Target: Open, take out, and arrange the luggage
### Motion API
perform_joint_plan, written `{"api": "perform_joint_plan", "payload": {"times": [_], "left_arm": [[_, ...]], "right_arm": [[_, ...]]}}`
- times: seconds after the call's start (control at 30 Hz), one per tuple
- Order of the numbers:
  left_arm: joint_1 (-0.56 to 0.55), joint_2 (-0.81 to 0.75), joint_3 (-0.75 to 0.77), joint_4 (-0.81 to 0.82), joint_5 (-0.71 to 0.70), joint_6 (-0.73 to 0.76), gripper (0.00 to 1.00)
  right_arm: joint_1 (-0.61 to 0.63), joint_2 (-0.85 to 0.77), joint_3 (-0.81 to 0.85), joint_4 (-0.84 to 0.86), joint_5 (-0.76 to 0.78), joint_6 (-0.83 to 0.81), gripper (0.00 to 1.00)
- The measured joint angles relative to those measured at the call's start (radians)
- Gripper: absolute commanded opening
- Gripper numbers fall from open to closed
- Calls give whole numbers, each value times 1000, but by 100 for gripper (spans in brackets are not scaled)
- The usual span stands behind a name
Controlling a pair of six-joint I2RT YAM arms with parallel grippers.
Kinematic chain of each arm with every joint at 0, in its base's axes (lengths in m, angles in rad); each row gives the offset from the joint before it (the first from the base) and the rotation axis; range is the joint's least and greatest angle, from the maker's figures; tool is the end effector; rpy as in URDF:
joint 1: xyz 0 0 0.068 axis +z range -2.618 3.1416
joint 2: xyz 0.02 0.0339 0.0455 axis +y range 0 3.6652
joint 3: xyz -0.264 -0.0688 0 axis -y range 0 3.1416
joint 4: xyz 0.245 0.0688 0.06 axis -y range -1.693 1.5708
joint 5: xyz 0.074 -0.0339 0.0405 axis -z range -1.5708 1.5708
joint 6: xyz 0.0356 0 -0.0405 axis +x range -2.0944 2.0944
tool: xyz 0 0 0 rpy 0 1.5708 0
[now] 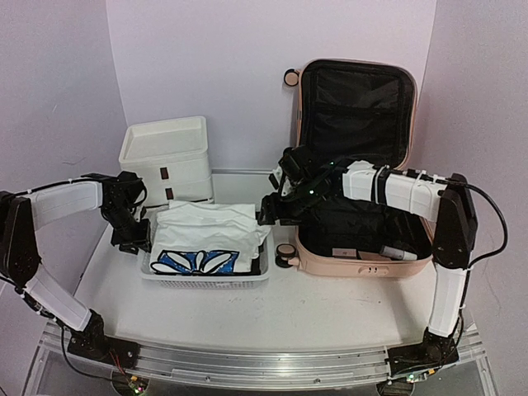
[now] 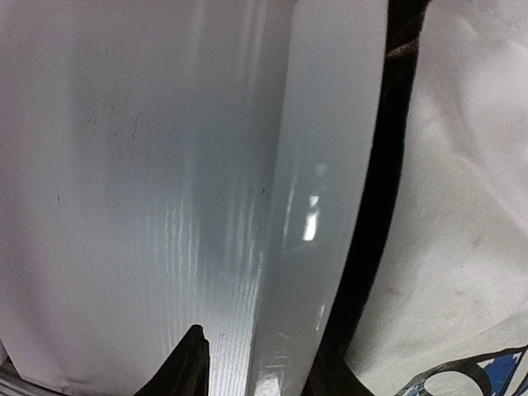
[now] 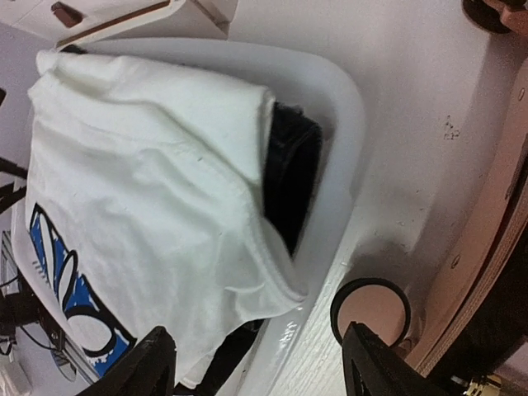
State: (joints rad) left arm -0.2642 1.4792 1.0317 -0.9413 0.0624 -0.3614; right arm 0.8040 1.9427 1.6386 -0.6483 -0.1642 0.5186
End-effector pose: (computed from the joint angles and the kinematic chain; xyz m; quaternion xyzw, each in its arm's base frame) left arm 0.2528 -0.0707 0.2167 -0.0455 0.9943 -0.0575 0.0769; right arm 0.2948 0.3144 0.2544 -0.1597 0.9362 0.2479 0.1914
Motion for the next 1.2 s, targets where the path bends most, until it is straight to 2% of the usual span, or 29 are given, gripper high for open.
{"api": "perform_joint_plan", "payload": {"times": [0.17,0.23,0.43,0.57,0.83,1.0,1.2], "left_arm": [[71,-63,-24,-91,5,-38,43],[97,-101,-33,-127,-3,-48,55],[131,-185,-31,-215,-66,-69,76],[132,-290,-1,-272,-145,-85,80],[134,-546,193,-271,-213,-84,80],[134,-581,212,-236,-196,-81,80],[134,-558,203,-179,-132,-60,80]], "right_arm": [[0,92,121,-26,57,40,51],[0,145,183,-26,56,64,50],[15,262,262,-27,34,134,49],[55,287,263,-29,40,160,45],[134,291,251,19,85,237,33],[189,364,311,107,90,294,29],[301,484,380,299,104,406,34]]}}
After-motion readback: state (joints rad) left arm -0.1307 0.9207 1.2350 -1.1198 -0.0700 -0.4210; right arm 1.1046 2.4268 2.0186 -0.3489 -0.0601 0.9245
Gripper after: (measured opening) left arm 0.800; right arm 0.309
